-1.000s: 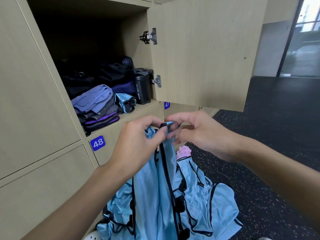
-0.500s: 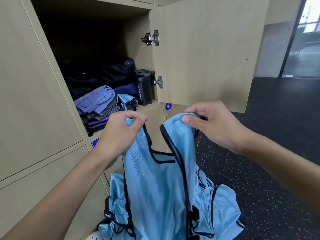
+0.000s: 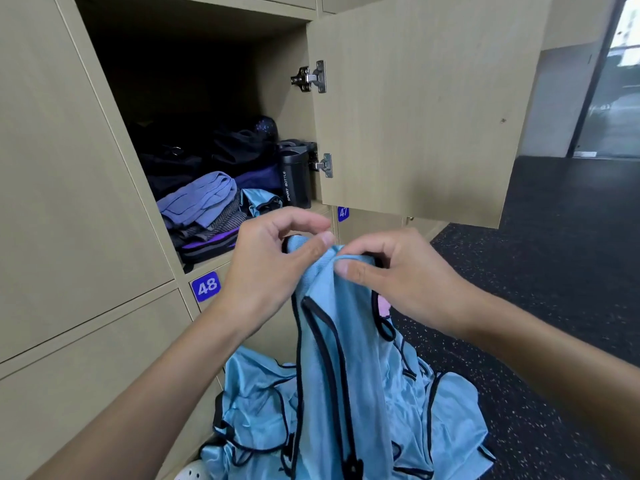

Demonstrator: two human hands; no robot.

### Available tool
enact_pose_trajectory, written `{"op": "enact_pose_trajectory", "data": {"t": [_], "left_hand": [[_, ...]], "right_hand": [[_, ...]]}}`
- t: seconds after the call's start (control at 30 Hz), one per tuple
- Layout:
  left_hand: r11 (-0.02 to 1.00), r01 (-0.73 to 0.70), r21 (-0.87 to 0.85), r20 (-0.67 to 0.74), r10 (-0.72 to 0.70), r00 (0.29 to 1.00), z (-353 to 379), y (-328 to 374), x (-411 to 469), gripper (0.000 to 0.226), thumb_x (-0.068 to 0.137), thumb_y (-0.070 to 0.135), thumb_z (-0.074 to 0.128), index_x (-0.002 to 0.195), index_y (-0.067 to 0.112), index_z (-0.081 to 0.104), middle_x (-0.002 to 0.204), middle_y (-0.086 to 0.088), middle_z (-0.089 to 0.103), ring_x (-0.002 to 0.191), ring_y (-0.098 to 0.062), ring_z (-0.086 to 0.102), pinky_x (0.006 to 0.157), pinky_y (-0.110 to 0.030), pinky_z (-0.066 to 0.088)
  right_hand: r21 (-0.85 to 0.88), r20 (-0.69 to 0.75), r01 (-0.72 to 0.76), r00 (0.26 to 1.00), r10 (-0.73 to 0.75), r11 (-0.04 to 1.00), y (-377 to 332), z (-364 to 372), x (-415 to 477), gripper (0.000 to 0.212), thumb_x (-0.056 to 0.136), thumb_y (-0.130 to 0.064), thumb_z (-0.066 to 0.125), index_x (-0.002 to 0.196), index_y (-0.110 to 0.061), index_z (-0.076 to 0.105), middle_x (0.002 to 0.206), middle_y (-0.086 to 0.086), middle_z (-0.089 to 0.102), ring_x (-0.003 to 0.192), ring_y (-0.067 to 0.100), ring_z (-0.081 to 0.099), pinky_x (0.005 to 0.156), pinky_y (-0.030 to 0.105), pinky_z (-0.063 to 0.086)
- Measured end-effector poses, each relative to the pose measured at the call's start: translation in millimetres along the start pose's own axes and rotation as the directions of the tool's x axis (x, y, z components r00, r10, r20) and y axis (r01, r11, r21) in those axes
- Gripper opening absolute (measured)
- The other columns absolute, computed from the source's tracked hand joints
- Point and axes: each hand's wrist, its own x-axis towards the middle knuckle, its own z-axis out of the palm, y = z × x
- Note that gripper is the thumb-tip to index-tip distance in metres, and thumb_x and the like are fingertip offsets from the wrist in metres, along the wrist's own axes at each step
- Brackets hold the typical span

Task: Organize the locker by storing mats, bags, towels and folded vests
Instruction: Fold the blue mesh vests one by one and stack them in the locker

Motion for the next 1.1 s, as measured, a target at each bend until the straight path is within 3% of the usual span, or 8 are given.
{"op": "enact_pose_trajectory", "data": {"t": [0.17,0.3,0.37,0.43,0.6,0.8,0.9,1.1], "left_hand": [[0.999,0.005,0.052,0.053,-0.008,0.999,-12.0,-1.9,2.5,0.02,0.09,-0.005,0.065,0.088,0.015,0.067,0.086,-0.002,0.068,0.084,-0.009,0.064,0.08,-0.029,0.054],[0.987,0.041,0.153,0.097,-0.057,0.994,-13.3,6.4,-0.4,0.027,0.091,0.0,0.062,0.075,0.019,0.073,0.078,-0.011,0.07,0.068,-0.016,0.054,0.063,-0.025,0.045],[0.991,0.084,0.103,0.157,-0.1,0.983,-13.4,10.9,-2.8,0.009,0.086,0.022,0.069,0.079,0.02,0.075,0.079,-0.014,0.069,0.069,-0.016,0.054,0.065,-0.033,0.047],[0.986,0.102,0.133,0.212,-0.129,0.969,-13.3,12.9,-6.3,0.026,0.073,0.046,0.078,0.081,0.023,0.072,0.072,-0.008,0.064,0.065,-0.014,0.051,0.06,-0.033,0.044],[0.973,0.049,0.225,0.161,-0.087,0.983,-8.2,10.6,-5.3,0.016,0.08,0.016,0.08,0.072,0.014,0.067,0.067,-0.007,0.068,0.054,-0.007,0.051,0.052,-0.019,0.041],[0.996,0.083,0.016,0.029,-0.083,0.996,-16.2,13.2,2.4,0.02,0.083,-0.002,0.073,0.071,0.014,0.067,0.07,-0.002,0.069,0.067,-0.017,0.066,0.076,-0.041,0.054],[0.991,0.078,-0.106,-0.007,-0.079,0.997,-14.3,18.1,3.0,0.023,0.084,-0.009,0.068,0.077,0.013,0.062,0.076,-0.002,0.067,0.067,-0.018,0.066,0.077,-0.04,0.054],[0.947,0.085,-0.311,-0.085,-0.117,0.99,-17.8,25.9,6.1,0.023,0.084,-0.003,0.071,0.094,0.015,0.06,0.089,-0.018,0.068,0.078,-0.028,0.063,0.077,-0.044,0.049]], "right_hand": [[-0.024,-0.159,-0.067,0.985,0.062,0.997,4.1,-6.1,4.3,0.014,0.092,-0.023,0.066,0.082,-0.016,0.073,0.084,0.017,0.067,0.064,0.013,0.05,0.061,0.03,0.043],[-0.009,-0.233,-0.063,0.971,0.059,0.998,1.2,-5.8,4.4,0.013,0.09,-0.022,0.069,0.079,-0.014,0.072,0.073,0.007,0.065,0.059,0.004,0.048,0.057,0.02,0.041],[0.018,-0.241,-0.062,0.968,0.065,0.998,0.0,-4.8,4.9,0.015,0.088,-0.021,0.071,0.077,-0.011,0.07,0.059,-0.001,0.057,0.052,0.002,0.044,0.051,0.017,0.036],[0.047,-0.245,-0.054,0.968,0.064,0.997,-0.9,-4.1,4.9,0.018,0.088,-0.02,0.071,0.075,-0.008,0.067,0.053,-0.011,0.05,0.047,0.001,0.039,0.047,0.014,0.032],[0.078,-0.246,-0.041,0.967,0.059,0.996,-2.8,-5.1,5.3,0.016,0.088,-0.02,0.072,0.075,-0.01,0.068,0.059,-0.007,0.055,0.051,0.003,0.044,0.049,0.015,0.037],[0.064,-0.241,-0.061,0.967,0.075,0.996,-4.1,-13.8,8.0,0.012,0.084,-0.017,0.076,0.076,-0.014,0.067,0.067,0.0,0.062,0.057,0.009,0.048,0.054,0.02,0.039],[0.073,-0.276,-0.041,0.959,0.06,0.996,-4.6,-15.0,9.7,0.017,0.084,-0.01,0.075,0.08,-0.017,0.061,0.075,0.001,0.063,0.063,0.012,0.054,0.062,0.026,0.044],[0.286,-0.099,-0.147,0.978,0.182,0.947,-3.4,-11.9,7.0,0.043,0.089,-0.011,0.068,0.128,-0.021,0.052,0.096,0.001,0.075,0.085,0.011,0.072,0.081,0.025,0.057]]}}
